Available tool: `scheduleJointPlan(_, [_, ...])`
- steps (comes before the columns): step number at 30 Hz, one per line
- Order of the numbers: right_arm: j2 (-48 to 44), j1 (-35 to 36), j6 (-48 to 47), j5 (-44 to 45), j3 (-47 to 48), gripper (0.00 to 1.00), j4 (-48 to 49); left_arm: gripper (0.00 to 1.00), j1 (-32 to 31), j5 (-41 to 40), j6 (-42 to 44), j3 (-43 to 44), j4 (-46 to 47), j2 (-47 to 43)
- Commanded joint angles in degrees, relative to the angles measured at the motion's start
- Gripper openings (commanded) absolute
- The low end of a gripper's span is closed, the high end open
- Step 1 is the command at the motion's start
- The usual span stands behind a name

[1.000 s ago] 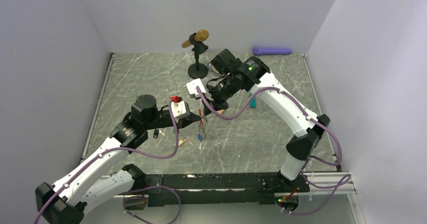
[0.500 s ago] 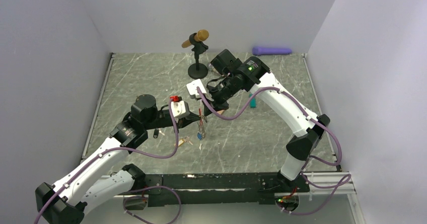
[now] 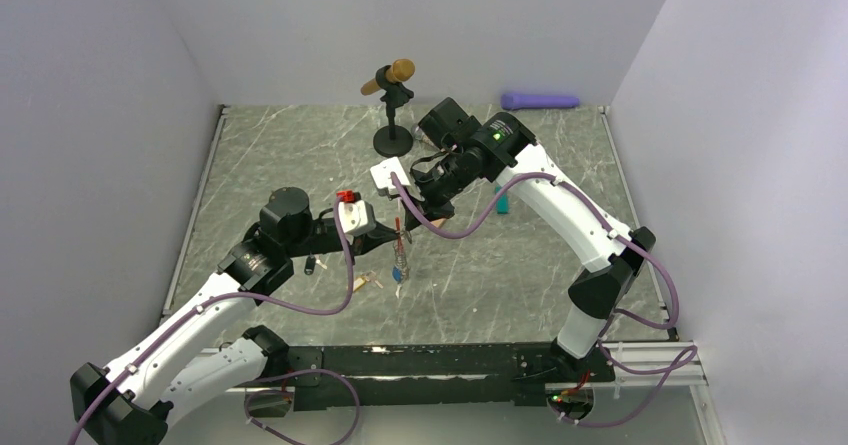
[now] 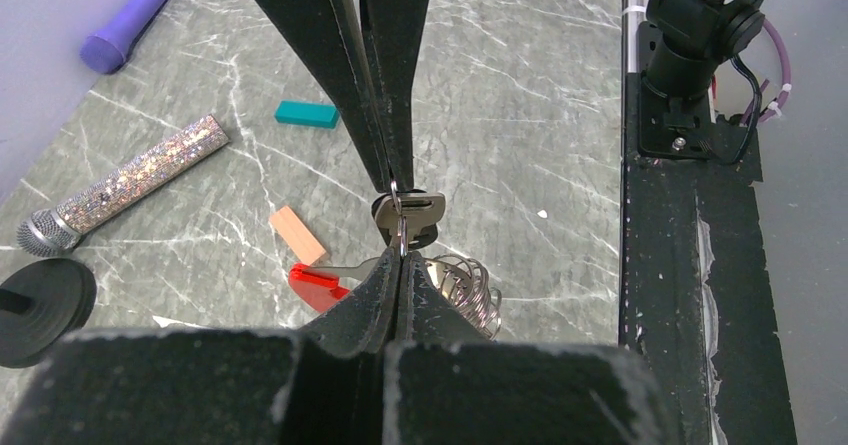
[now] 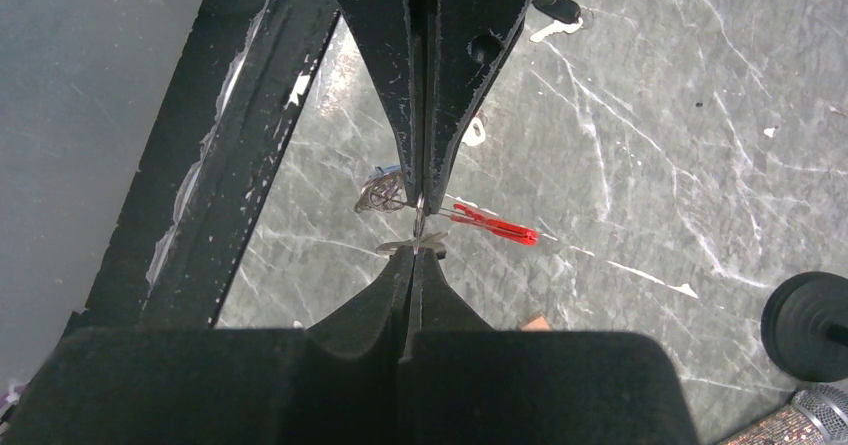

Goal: Put the keys on the keyring

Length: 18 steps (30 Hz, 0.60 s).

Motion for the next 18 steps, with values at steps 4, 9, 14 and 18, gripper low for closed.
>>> scheduleJointPlan(4, [-0.27, -0.13, -0.27, -0.98, 0.81, 0.00, -0.09, 0.00, 0.28, 2.29, -0.79, 2.52, 3.56, -0.23])
scheduleJointPlan(9, [-0.20, -0.22, -0.44, -1.54, 0.63, 0.00, -0.18, 0.00, 0.38, 2.33, -1.12, 2.44, 3.86, -0.20])
scheduleJointPlan(14, [0.00, -0.13, -0.94, -2.62, 0.63, 0.00, -0.62, 0.00, 0.55, 2.01, -1.48, 2.26, 4.28, -0.39])
scheduleJointPlan(18, [0.19, -0.13, -1.06, -3.03, 0.72, 0.00, -0.80, 0.00, 0.70, 1.90, -1.74, 2.17, 4.52, -0.37])
